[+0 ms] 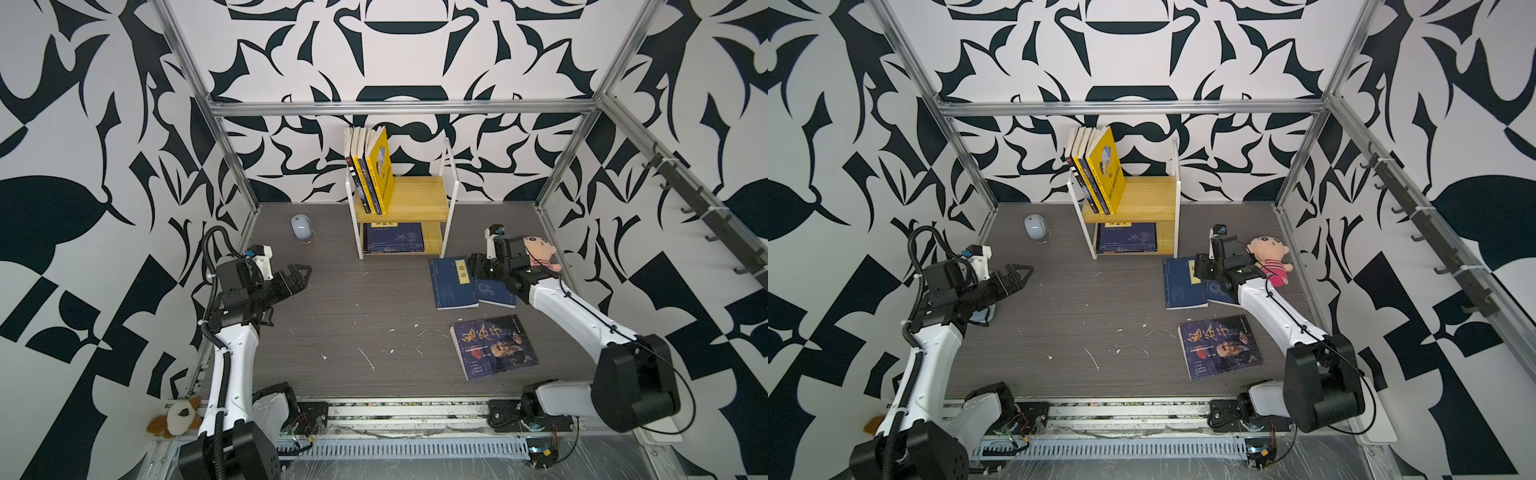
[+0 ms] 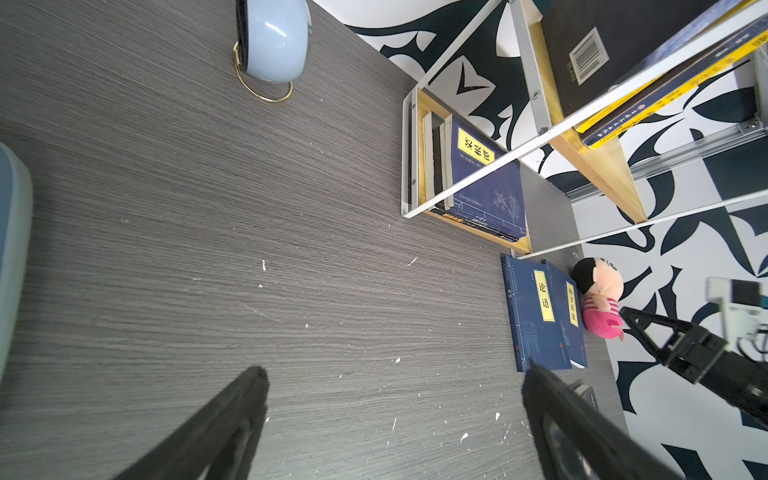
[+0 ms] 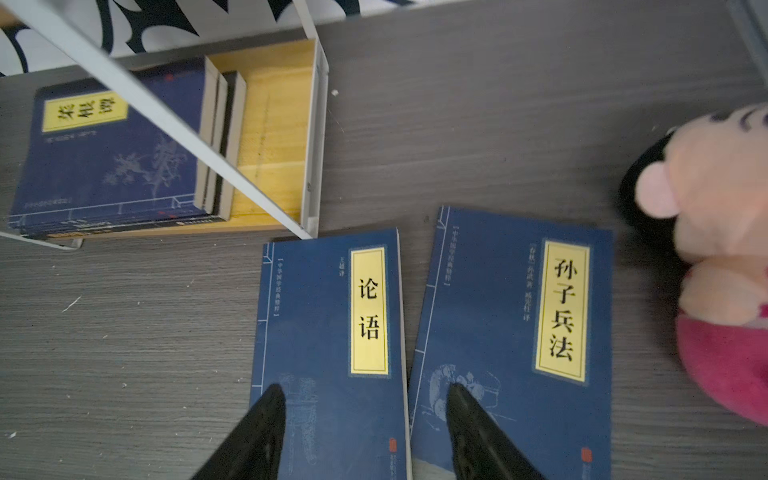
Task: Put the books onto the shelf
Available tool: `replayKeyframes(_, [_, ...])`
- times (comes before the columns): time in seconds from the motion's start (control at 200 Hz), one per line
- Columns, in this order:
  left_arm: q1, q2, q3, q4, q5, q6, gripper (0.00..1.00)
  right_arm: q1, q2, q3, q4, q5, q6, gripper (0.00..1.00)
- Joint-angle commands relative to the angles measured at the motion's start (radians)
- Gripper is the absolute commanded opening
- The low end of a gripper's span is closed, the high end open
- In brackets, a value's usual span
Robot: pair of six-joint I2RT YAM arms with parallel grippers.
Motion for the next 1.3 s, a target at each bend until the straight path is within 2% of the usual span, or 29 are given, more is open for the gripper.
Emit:
replayKeyframes(0.0, [-0.002, 0.007, -0.011, 0.014, 0.020, -0.005, 1.00, -0.058, 0.061, 0.005, 0.034, -0.127, 0.057, 0.61])
replayKeyframes(0.39, [0.000, 0.001, -0.009, 0.012, 0.010, 0.002, 1.00, -0.076, 0.282, 0.075, 0.029, -0.198, 0.053, 0.55])
replayKeyframes(0.505, [-0.001, 0.001, -0.010, 0.012, 0.009, 0.003, 1.00, -0.076, 0.303, 0.070, 0.026, -0.216, 0.055, 0.54])
replayKeyframes(0.745, [-0.001, -0.002, -0.012, 0.013, 0.009, 0.003, 1.00, -0.075, 0.362, 0.066, 0.014, -0.341, 0.065, 0.49])
replayKeyframes(0.86, [-0.003, -0.005, -0.011, 0.014, 0.009, 0.000, 1.00, -0.072, 0.369, 0.039, 0.025, -0.355, 0.071, 0.42])
replayKeyframes(1.07, [-0.004, -0.009, -0.010, 0.015, 0.009, -0.001, 1.00, -0.045, 0.410, 0.017, 0.063, -0.376, 0.101, 0.39])
replayKeyframes(1.17, [-0.006, -0.009, -0.011, 0.015, 0.007, -0.001, 1.00, -0.044, 0.421, 0.000, 0.107, -0.377, 0.129, 0.30])
replayKeyframes(1.295, [-0.008, -0.005, -0.009, 0.015, 0.004, 0.000, 1.00, -0.044, 0.421, -0.002, 0.122, -0.399, 0.138, 0.02])
